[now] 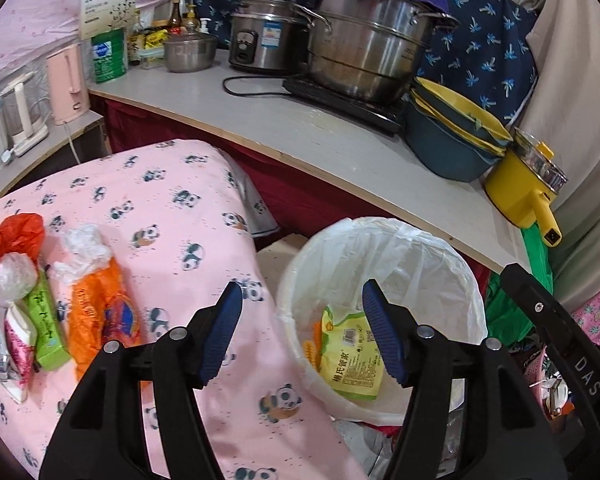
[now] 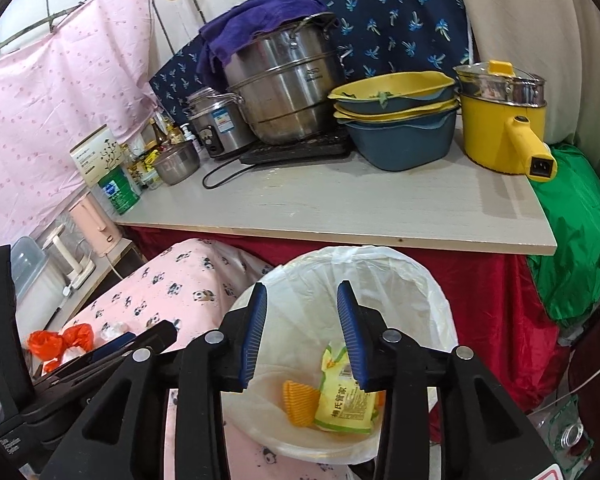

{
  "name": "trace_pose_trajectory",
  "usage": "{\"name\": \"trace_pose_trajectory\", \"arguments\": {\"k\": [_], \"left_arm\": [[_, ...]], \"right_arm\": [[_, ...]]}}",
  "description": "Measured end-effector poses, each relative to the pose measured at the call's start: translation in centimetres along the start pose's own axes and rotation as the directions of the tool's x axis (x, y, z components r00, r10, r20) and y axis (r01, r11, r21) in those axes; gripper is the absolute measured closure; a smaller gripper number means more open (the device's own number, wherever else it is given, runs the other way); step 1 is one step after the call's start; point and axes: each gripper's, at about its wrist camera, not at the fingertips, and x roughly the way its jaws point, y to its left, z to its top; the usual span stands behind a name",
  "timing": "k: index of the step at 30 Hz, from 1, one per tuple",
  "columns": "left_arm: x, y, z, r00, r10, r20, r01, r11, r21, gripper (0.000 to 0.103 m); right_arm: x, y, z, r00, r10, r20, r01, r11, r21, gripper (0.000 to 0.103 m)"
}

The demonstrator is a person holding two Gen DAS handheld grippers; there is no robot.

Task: Collect trash
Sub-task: 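Open both tools to drop the snack bag and foam net into the bin, then move both tools back over the remaining trash on the table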

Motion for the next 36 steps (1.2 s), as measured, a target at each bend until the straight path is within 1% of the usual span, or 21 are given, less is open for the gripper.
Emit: {"name": "trace_pose_trajectory", "arguments": {"k": [5,7,11,15,20,22,28,30,36], "left_arm": [[-2.3,2.5,0.2,0.997,0.058,0.041,-0.058,0.998,-0.016,0.044],[-2.9,3.6,0.3,0.997,0.069,0.042,-0.068,0.997,-0.032,0.044],[-4.5,6.4,0.1,0.991,0.119,0.054,-0.115,0.991,-0.063,0.044],[-6.0,9.6,-0.1,0.987,0.149,0.056,-0.143,0.984,-0.106,0.043],[-8.1,13.7,-0.7,0.973,0.221,0.071,-0.21,0.968,-0.14,0.033],[-8.9,15.4,-1.1,0.969,0.238,0.074,-0.224,0.962,-0.159,0.032],[-10.5,20.6,-2.4,0.956,0.286,0.058,-0.268,0.939,-0.216,0.03],[-10.8,22.3,-3.0,0.95,0.308,0.049,-0.289,0.929,-0.232,0.029],[-10.6,26.9,-5.2,0.94,0.34,-0.001,-0.328,0.906,-0.266,0.028]], "right_arm": [[-0.5,2.7,-0.3,1.0,0.032,-0.001,-0.032,0.999,-0.038,0.065],[-0.7,3.9,-0.5,0.999,0.046,-0.003,-0.046,0.998,-0.053,0.065],[-1.1,6.4,-0.9,0.997,0.073,-0.006,-0.073,0.994,-0.084,0.065],[-1.2,8.9,-1.5,0.995,0.101,-0.018,-0.102,0.988,-0.114,0.064],[-1.1,12.4,-2.6,0.99,0.134,-0.045,-0.139,0.978,-0.157,0.063],[-1.0,13.8,-3.3,0.988,0.145,-0.058,-0.153,0.972,-0.176,0.06],[0.0,17.2,-5.2,0.98,0.168,-0.103,-0.187,0.958,-0.217,0.055],[0.5,18.5,-6.0,0.977,0.176,-0.122,-0.2,0.953,-0.228,0.054],[2.3,21.8,-8.4,0.968,0.178,-0.174,-0.22,0.94,-0.262,0.054]]}}
